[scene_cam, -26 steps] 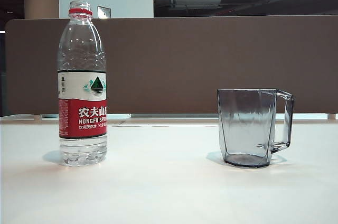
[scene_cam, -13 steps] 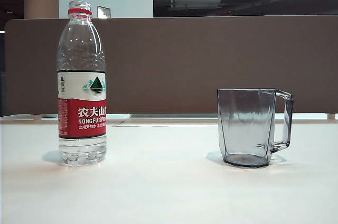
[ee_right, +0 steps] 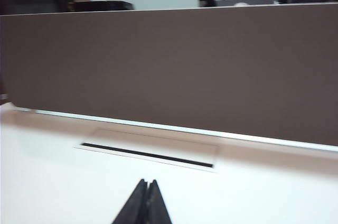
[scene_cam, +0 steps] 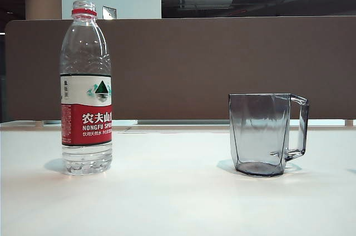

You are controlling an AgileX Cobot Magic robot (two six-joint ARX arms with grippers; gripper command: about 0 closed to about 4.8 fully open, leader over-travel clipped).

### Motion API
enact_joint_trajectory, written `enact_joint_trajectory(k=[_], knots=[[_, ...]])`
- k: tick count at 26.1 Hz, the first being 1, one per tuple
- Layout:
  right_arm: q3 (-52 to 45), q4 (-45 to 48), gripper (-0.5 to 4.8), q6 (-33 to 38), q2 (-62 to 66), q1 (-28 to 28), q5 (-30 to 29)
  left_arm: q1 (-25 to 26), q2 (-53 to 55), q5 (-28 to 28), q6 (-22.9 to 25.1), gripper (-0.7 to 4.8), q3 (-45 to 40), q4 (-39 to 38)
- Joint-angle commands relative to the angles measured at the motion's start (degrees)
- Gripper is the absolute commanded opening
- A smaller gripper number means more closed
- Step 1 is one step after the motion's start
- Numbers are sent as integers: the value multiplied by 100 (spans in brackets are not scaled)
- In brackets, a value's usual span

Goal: Pick up the mineral water bottle with the left hand on the table and pour water into the mug until it's half full.

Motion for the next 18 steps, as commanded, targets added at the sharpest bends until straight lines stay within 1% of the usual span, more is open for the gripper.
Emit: enact_joint_trajectory(k=[1, 3, 5, 9, 11, 13, 14, 18], knots=[[208, 68, -9, 15, 164, 11, -304, -170, 188, 20, -24, -6, 66, 170], [479, -168, -9, 15, 365, 48, -334, -273, 354, 26, -179, -6, 66, 245], [586, -258, -9, 13, 433, 160, -216, -293, 404, 26, -260, -6, 66, 323], [684, -275, -9, 17, 658, 566, 28, -332, 487, 31, -275, -6, 66, 533], [723, -273, -9, 15, 778, 898, 133, -337, 490, 33, -275, -6, 66, 538], [835, -356, -9, 13, 885, 1545, 739, -337, 487, 46, -275, -6, 66, 533], [879, -407, -9, 13, 911, 1753, 944, -337, 487, 66, -275, -6, 66, 516], [1023, -713, -9, -11, 922, 2457, 1488, -417, 487, 92, -275, -6, 66, 269]])
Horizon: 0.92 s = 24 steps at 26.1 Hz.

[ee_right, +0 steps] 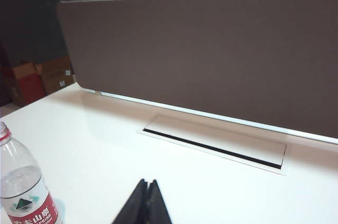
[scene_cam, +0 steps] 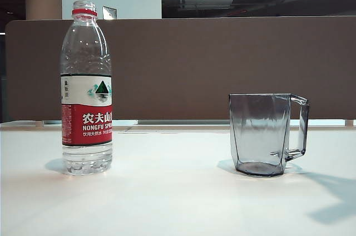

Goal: Pick up the mineral water bottle with the left hand on the table and pour water into the mug until it's half full.

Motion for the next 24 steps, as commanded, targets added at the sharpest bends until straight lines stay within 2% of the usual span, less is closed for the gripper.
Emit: enact_joint_trajectory(k=[1, 5, 8, 15, 16, 17, 19, 20, 24], knots=[[114, -280, -9, -11, 7, 507, 518, -138, -4, 50, -17, -6, 20, -212], [114, -691, -9, -11, -2, 933, 516, -595, -4, 50, 74, -6, 17, -374], [114, -1012, -9, -11, 0, 1182, 518, -922, 9, 48, 313, -6, 17, -463], [114, -1049, -9, -11, 0, 1370, 514, -986, 26, 48, 267, -3, 0, -474], [114, -1049, -9, -11, 0, 1370, 514, -986, 26, 48, 271, 23, -2, -516], [114, -1045, -9, -11, 0, 1370, 514, -986, 26, 48, 289, 91, -2, -568], [114, -1047, -9, -11, 0, 1368, 511, -986, 26, 48, 284, 368, -20, -671], [114, -1045, -9, -11, 0, 1368, 511, -986, 26, 48, 282, 479, -70, -693], [114, -1045, -9, -11, -4, 1368, 511, -986, 28, 48, 286, 479, -221, -671]])
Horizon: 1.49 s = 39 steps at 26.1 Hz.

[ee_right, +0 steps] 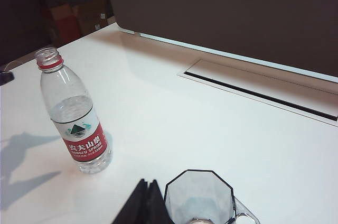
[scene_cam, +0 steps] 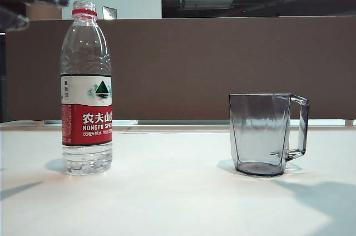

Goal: Pick up the mineral water bottle with the left hand on the table and pour water into the mug until it's half full.

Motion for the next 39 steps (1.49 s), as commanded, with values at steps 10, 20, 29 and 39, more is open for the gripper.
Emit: enact_joint_trajectory(k=[10, 20, 29, 39], knots=[[31, 136, -9, -4, -13, -2, 2, 11, 116, 17, 0, 479, -446, 507], [31, 136, -8, -4, -15, -2, -37, 11, 1327, 17, -15, 479, -402, 1252], [31, 138, -9, -4, -17, -2, -37, 22, 2317, 15, 0, 479, -402, 2317], [31, 138, -8, -4, -20, -2, -37, 393, 3289, 20, 0, 479, -361, 3209]])
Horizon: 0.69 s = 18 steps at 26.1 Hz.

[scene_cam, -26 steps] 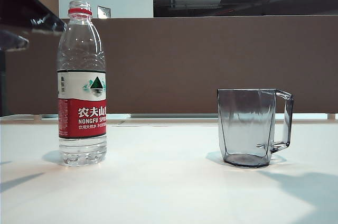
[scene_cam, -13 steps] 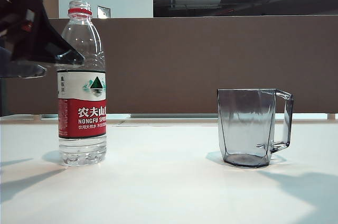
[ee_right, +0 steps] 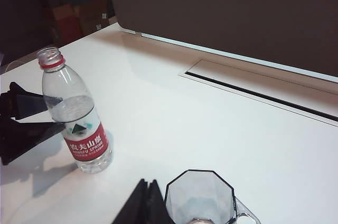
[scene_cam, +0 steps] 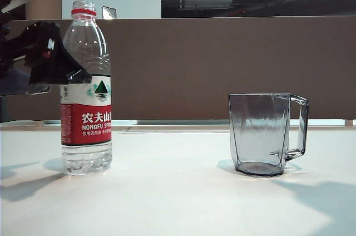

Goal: Pick up the mineral water bottle with the left hand on the table and pour water into the mug until it's half full.

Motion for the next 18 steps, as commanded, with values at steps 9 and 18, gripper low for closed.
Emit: enact_joint_trajectory(k=[9, 18], knots=[[31, 138, -8, -4, -17, -4, -9, -24, 350, 28, 20, 479, 319, 254], [31, 138, -8, -4, -15, -7, -11, -28, 566, 55, 2, 479, 319, 299]])
